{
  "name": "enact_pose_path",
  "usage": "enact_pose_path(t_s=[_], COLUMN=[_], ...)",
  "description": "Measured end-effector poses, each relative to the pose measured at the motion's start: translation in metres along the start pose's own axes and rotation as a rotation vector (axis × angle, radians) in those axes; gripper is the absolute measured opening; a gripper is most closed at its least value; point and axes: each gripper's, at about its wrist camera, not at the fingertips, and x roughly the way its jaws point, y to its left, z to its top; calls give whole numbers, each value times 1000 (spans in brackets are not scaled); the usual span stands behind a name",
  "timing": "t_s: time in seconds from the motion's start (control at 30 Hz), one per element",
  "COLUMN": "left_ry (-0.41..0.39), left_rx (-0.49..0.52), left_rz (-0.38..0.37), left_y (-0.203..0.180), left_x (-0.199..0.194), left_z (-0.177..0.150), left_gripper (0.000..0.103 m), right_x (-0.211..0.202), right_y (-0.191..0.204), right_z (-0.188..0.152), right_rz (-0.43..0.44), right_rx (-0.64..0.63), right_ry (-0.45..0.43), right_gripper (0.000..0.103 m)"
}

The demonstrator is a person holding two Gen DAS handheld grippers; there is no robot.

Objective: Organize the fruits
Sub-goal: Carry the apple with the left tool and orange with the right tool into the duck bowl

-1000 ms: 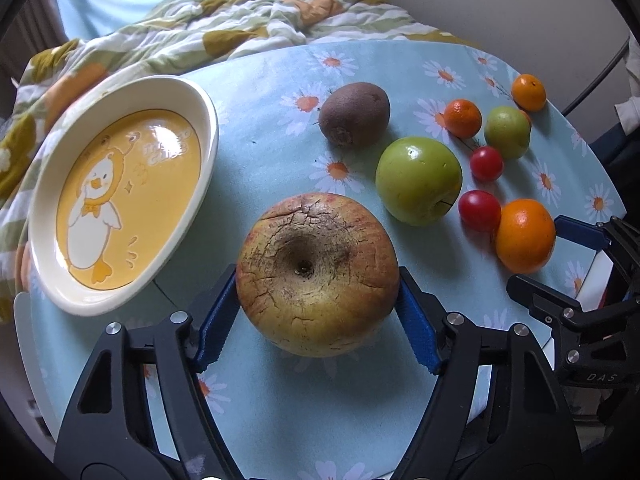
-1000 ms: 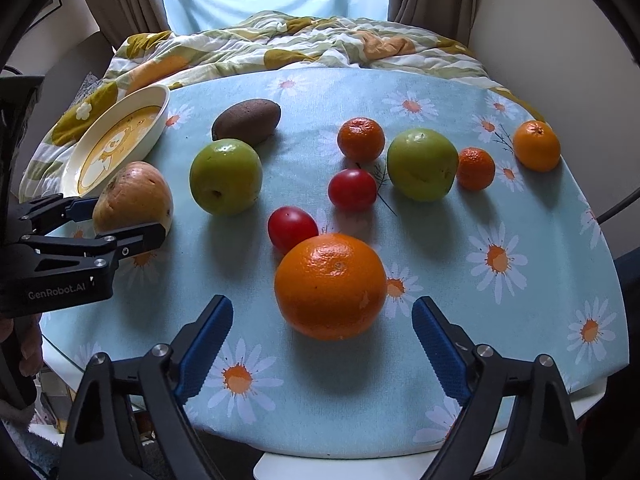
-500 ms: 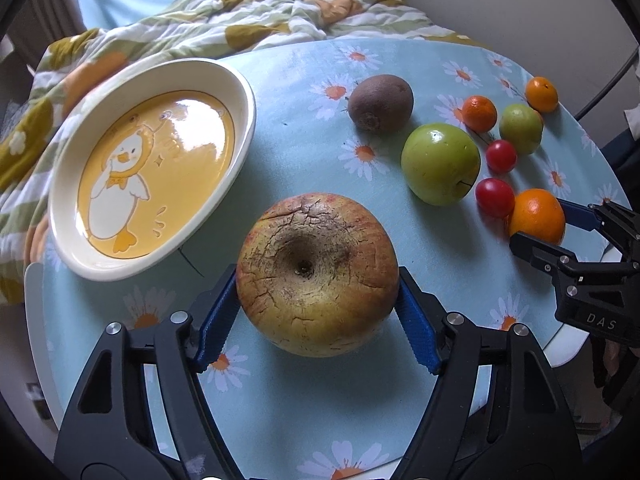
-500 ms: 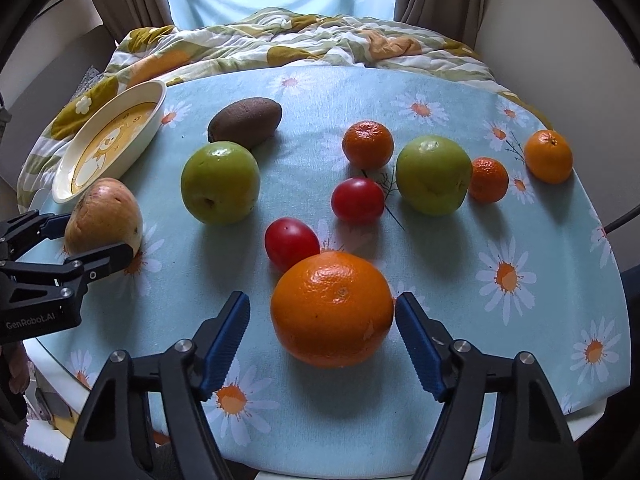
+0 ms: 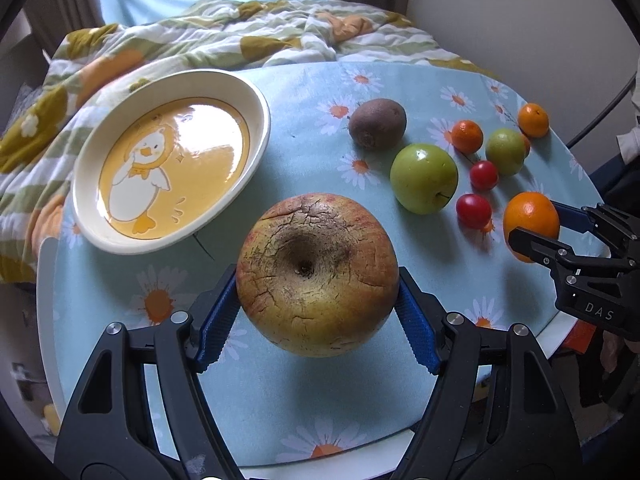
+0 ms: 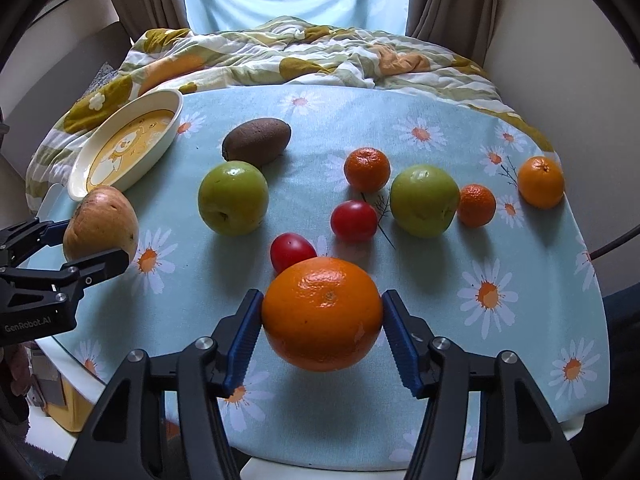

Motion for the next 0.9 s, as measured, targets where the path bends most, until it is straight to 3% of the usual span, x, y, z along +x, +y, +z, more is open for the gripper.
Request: enact_pose_path(t_s=[0.47, 0.9], left_ry=[-112, -164], left_rx=[-77, -54], left_rz=[17, 52], left_y=[42, 115], left_x=[-47, -46], left_z=[31, 73], left_gripper=[80, 80], right_x=[-31, -17], right_y=[35, 88], right_z=[46, 106], right_rz=[43, 86], right_rx=[-63, -50], right_ry=[-59, -97], right_gripper=[56, 56])
